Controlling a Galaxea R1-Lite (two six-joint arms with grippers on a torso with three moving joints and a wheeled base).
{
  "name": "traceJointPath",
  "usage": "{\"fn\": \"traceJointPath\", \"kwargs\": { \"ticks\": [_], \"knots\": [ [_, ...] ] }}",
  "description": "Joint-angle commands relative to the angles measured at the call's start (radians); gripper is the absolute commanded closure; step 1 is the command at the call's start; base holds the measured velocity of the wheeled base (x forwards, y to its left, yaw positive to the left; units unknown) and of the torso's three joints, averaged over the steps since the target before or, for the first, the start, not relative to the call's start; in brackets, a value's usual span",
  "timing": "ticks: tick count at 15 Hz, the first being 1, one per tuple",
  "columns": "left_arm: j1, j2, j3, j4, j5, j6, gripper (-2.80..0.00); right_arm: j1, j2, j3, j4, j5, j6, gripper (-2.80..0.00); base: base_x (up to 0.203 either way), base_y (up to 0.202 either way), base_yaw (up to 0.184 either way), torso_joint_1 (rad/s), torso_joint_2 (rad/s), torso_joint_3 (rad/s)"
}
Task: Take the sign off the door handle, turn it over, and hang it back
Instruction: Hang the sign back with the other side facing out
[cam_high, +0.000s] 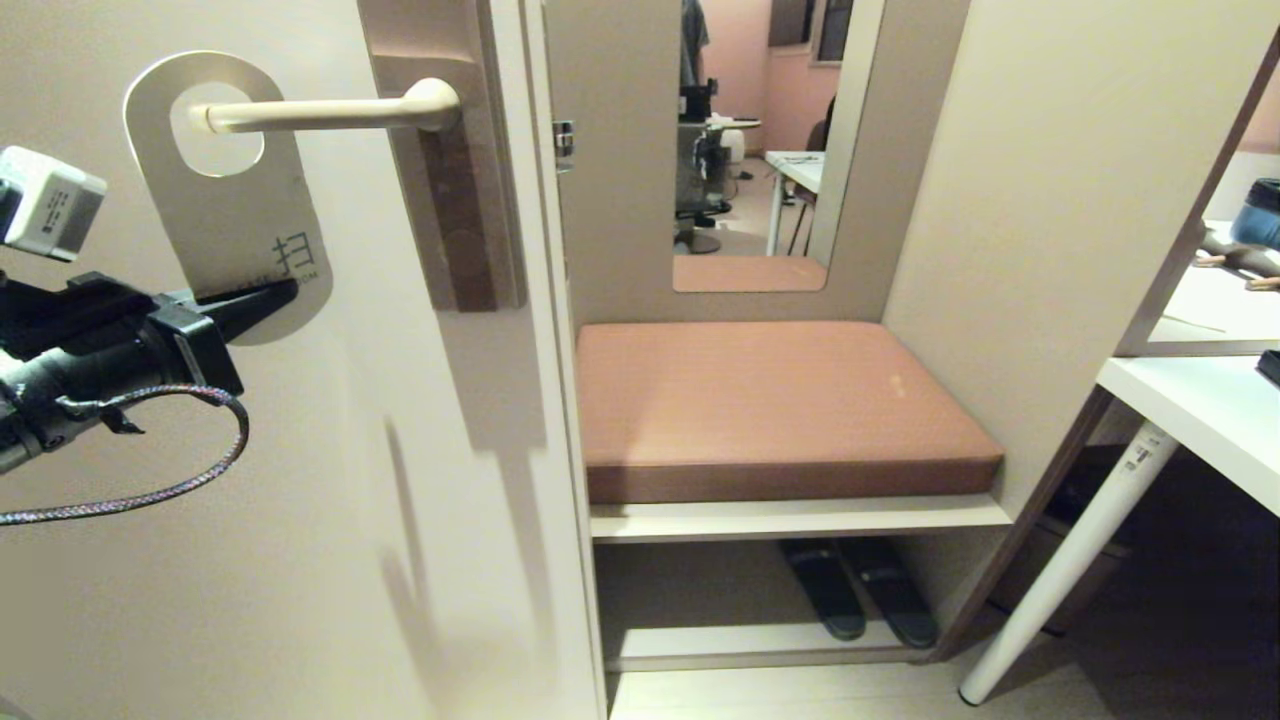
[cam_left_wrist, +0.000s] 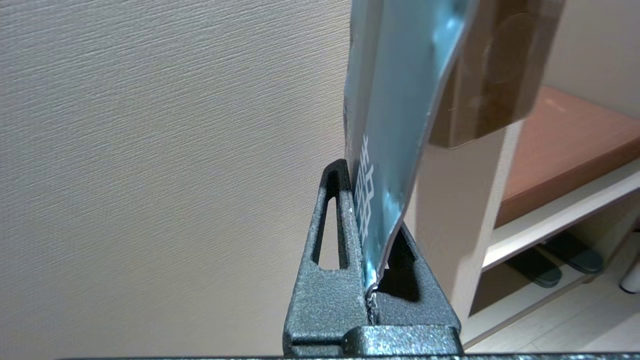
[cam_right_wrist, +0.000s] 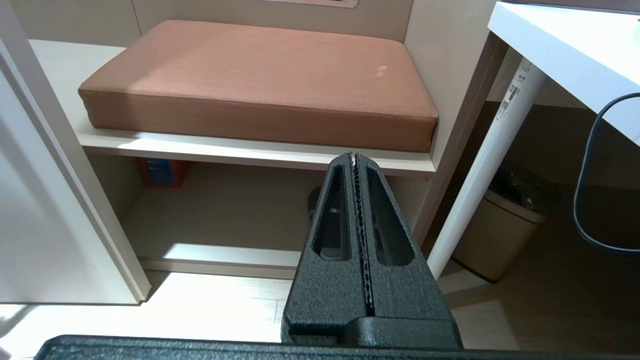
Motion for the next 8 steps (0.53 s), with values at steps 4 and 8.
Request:
{"fn": "traceJointPath", "kwargs": {
  "ticks": [4, 8],
  "knots": [
    [-0.08, -0.003, -0.001, -0.004, 0.044, 0.001, 0.0, 0.0, 0.002, 0.0, 0.0, 0.0, -0.001, 0.0, 0.0, 0.0, 0.0, 0.0, 0.0, 0.0],
    [-0.166, -0.003, -0.002, -0.005, 0.106, 0.001, 0.0, 0.0, 0.002, 0.0, 0.0, 0.0, -0.001, 0.0, 0.0, 0.0, 0.0, 0.0, 0.0, 0.0]
  ]
}}
